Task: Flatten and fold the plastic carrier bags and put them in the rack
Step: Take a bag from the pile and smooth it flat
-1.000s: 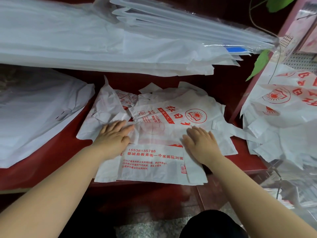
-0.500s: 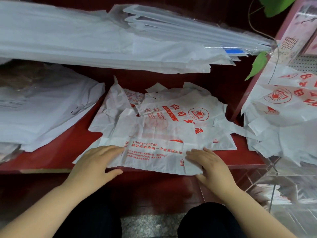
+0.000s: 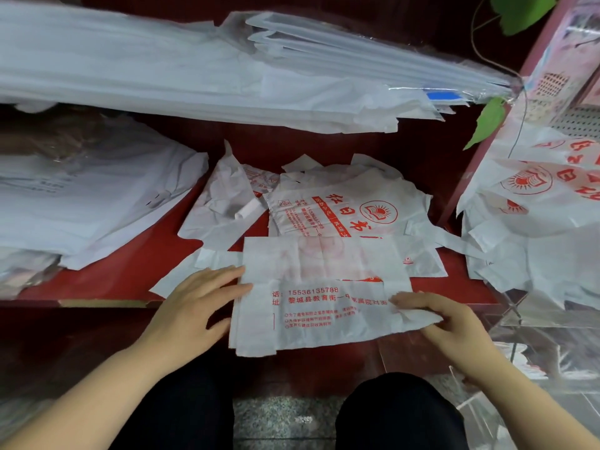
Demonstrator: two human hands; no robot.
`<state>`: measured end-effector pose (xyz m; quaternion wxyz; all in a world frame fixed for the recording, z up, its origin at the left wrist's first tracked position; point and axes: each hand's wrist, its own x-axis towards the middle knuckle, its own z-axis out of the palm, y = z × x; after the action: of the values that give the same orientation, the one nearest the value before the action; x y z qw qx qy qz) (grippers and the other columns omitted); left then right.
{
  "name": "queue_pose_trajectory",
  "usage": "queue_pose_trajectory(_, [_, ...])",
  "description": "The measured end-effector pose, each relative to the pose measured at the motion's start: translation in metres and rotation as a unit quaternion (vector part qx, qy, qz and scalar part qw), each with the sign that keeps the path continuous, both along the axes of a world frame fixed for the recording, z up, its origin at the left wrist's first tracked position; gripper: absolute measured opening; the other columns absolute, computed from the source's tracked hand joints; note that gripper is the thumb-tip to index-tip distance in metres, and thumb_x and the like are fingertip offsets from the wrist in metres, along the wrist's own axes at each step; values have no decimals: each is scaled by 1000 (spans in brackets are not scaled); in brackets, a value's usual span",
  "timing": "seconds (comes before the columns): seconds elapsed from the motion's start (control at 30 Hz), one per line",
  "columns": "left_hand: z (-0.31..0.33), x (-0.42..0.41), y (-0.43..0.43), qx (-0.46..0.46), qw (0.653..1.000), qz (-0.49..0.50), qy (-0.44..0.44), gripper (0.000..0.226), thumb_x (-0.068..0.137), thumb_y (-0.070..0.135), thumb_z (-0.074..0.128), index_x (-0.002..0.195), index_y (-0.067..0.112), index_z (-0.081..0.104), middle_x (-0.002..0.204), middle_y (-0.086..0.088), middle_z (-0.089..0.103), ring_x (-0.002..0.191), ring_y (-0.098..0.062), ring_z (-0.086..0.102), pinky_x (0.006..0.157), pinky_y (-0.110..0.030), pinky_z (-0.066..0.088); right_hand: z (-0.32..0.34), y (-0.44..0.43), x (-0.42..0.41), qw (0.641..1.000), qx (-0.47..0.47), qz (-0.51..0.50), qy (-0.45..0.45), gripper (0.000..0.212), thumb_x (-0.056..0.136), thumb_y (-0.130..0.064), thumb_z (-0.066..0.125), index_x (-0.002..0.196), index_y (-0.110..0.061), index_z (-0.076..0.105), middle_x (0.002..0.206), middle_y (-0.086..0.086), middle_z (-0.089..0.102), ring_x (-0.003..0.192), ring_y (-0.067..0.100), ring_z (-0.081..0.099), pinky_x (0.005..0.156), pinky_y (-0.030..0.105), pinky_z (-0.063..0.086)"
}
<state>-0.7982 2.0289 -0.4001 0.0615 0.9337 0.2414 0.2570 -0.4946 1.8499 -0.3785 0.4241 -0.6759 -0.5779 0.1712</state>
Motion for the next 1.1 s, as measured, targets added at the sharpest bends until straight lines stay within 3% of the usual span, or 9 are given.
queue_pose_trajectory(0.13, [-5,17,4,3,998,-49,35,72,41,-13,82,103,21,66,113,-2,65,110,-11,47,105,-16,19,-2,5,2,994,-41,18,-96,40,64,-46,55,102,-59,55,103,-52,48,110,-24,42,102,1,20])
queue_pose_trajectory(0.23, [-4,19,4,-109,993,-32,-44,65,48,-19,79,87,32,72,96,42,58,106,18,47,100,-12,34,-6,9,6,993,-38,8,-107,37,65,-40,54,96,-61,57,97,-53,49,106,-28,41,102,1,20])
queue_pose_trajectory(0.3, [4,21,-1,-230,967,26,-107,64,70,-9,72,71,54,67,82,52,51,96,30,43,91,-1,32,-7,12,8,997,-33,-19,-68,40,65,-34,53,86,-67,58,96,-42,57,102,-24,46,95,0,29])
queue_pose_trajectory(0.37, [9,25,-6,-311,938,67,-141,55,79,4,67,64,57,62,71,44,57,86,29,48,76,8,31,-6,14,8,998,-15,-55,-17,28,71,-23,59,84,-47,69,91,-25,65,93,-15,55,84,1,37])
queue_pose_trajectory(0.43, [12,30,-6,-343,922,88,-159,34,81,9,65,66,39,63,58,32,60,69,19,54,64,5,35,-3,19,7,996,-9,-89,15,18,81,-1,61,76,-16,71,73,-14,64,74,-6,59,69,4,41])
queue_pose_trajectory(0.53, [14,39,-2,-324,911,171,-188,43,84,16,64,49,9,40,39,9,32,39,-7,35,43,-12,29,1,30,4,988,-14,-151,40,27,84,0,58,59,-10,55,49,-10,53,53,-1,47,53,11,35])
queue_pose_trajectory(0.67, [18,54,0,-286,907,232,-206,52,87,21,60,48,13,26,38,7,21,41,-9,21,46,-22,18,7,54,-1,973,-28,-227,20,40,87,-9,57,54,-7,33,52,2,29,54,16,29,46,23,23])
queue_pose_trajectory(0.87, [18,65,5,-178,926,316,-101,50,93,36,46,50,14,33,46,0,35,54,-20,34,68,-28,17,17,77,-7,952,-102,-261,-125,41,91,-19,45,55,-11,28,52,3,34,56,23,34,54,34,24])
queue_pose_trajectory(1.1, [18,69,19,-93,932,351,26,51,96,42,32,52,18,33,52,3,42,57,-16,36,68,-26,12,17,93,-3,919,-203,-275,-197,34,92,-22,39,61,-9,37,58,1,38,72,28,44,72,31,32])
